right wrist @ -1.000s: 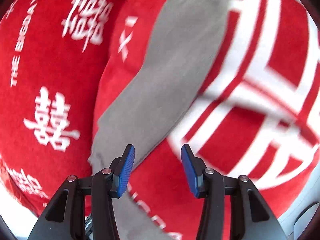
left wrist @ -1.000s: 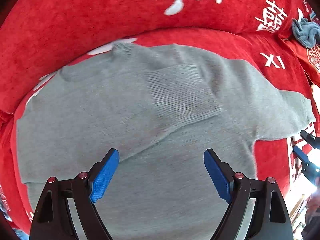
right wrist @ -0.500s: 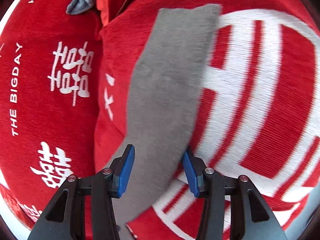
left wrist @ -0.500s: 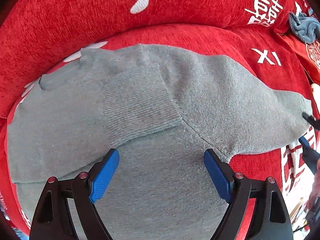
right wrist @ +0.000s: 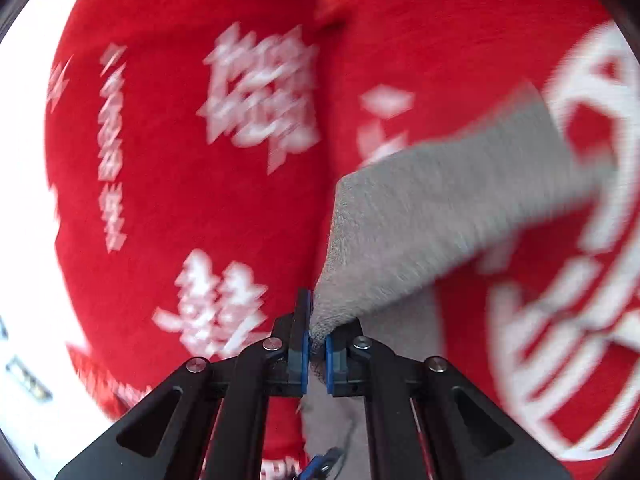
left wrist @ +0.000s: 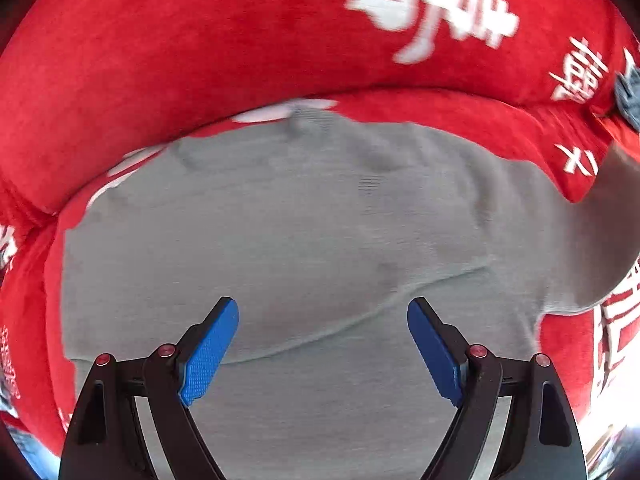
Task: Fold small clothes
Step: 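Fold the held sleeve across the sweater body with the right tool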
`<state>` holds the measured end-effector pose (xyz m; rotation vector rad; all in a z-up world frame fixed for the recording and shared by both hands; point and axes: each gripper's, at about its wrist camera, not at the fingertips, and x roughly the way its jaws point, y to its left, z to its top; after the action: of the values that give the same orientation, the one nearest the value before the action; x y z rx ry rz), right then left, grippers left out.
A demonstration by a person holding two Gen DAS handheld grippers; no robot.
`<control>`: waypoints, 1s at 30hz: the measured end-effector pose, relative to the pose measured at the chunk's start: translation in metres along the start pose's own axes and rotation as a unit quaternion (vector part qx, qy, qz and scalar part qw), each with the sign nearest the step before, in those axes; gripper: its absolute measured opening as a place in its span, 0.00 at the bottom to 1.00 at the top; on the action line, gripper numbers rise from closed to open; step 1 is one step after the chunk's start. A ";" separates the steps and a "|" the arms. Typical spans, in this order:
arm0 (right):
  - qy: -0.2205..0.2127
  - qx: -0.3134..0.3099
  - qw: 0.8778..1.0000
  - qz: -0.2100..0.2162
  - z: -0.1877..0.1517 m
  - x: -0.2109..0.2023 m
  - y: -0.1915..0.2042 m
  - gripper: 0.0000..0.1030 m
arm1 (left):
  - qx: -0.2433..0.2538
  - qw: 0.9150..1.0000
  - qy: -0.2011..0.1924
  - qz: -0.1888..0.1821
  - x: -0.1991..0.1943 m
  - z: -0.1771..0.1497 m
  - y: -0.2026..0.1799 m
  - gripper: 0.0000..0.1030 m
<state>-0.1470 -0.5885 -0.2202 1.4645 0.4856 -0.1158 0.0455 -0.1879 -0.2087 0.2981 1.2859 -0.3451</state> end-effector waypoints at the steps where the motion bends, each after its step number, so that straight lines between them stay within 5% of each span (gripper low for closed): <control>1: 0.013 -0.019 1.000 0.005 -0.007 0.009 0.012 0.06 | -0.006 1.000 -0.003 0.004 -0.002 0.000 0.010 0.85; 4: 0.074 -0.132 0.988 -0.001 -0.045 0.061 0.068 0.06 | -0.025 0.999 -0.022 0.025 -0.009 -0.001 0.045 0.85; 7: 0.144 -0.245 0.958 -0.021 -0.102 0.112 0.109 0.06 | -0.051 0.998 -0.026 0.039 -0.011 -0.002 0.084 0.85; 13: 0.280 -0.363 0.884 -0.090 -0.229 0.212 0.117 0.06 | -0.102 0.994 -0.006 0.048 0.000 -0.015 0.161 0.85; 17: 0.314 -0.432 0.807 -0.253 -0.286 0.255 0.079 0.14 | -0.132 0.990 0.020 0.039 0.015 -0.030 0.195 0.85; 19: 0.299 -0.410 0.828 -0.239 -0.285 0.244 0.078 0.22 | -0.145 0.989 0.016 0.019 0.016 -0.037 0.206 0.85; 21: 0.281 -0.372 0.854 -0.230 -0.273 0.231 0.079 0.43 | -0.152 0.988 0.011 -0.002 0.016 -0.041 0.214 0.85; 23: 0.235 -0.315 0.896 -0.207 -0.250 0.214 0.080 0.45 | -0.159 0.987 0.004 -0.032 0.013 -0.045 0.224 0.85; 26: 0.193 -0.250 0.924 -0.214 -0.224 0.212 0.076 0.42 | -0.180 0.982 -0.007 -0.064 0.007 -0.045 0.235 0.85; 27: 0.185 -0.253 0.923 -0.222 -0.220 0.216 0.078 0.36 | -0.189 0.979 -0.014 -0.075 0.003 -0.044 0.239 0.85; 28: 0.179 -0.280 0.914 -0.232 -0.222 0.225 0.086 0.24 | -0.198 0.976 -0.019 -0.089 0.000 -0.041 0.240 0.85; 30: 0.192 -0.342 0.890 -0.234 -0.238 0.239 0.099 0.17 | -0.214 0.968 -0.028 -0.131 -0.003 -0.038 0.245 0.85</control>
<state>0.0457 -0.2948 -0.2277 0.6466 1.0794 -0.0252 0.1120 0.0515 -0.2093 -0.2486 1.3094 -0.2875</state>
